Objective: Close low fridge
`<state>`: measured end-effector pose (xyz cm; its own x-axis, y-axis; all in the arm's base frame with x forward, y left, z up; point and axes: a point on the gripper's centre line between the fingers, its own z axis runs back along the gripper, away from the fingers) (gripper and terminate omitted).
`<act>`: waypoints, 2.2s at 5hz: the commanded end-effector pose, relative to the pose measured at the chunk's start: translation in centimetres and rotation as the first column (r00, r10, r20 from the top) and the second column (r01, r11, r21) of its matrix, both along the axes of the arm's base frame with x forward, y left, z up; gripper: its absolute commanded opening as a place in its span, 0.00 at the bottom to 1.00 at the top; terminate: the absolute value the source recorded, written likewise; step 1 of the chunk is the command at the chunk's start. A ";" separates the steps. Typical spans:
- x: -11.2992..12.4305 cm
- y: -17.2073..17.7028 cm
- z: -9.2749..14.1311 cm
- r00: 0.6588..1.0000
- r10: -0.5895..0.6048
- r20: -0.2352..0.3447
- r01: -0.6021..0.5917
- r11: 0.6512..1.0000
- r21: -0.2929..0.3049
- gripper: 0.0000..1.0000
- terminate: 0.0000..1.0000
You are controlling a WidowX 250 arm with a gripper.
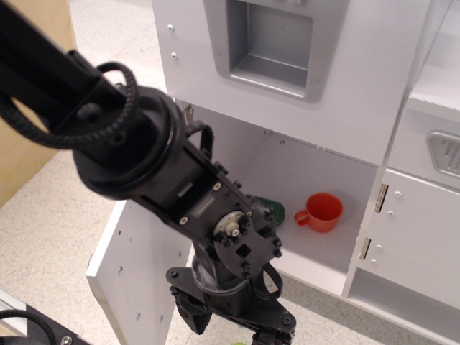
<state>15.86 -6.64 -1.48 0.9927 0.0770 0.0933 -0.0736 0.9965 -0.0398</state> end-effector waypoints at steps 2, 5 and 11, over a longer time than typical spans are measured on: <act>2.2 2.3 3.1 0.998 0.059 0.008 -0.059 0.998 -0.036 1.00 0.00; 6.6 12.1 6.9 0.955 0.256 0.152 -0.263 0.964 0.031 1.00 0.00; 9.7 11.1 1.4 0.918 0.378 0.119 -0.386 0.921 0.055 1.00 0.00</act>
<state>25.61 4.25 -1.04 0.8741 0.4451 0.1945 -0.4557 0.8901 0.0111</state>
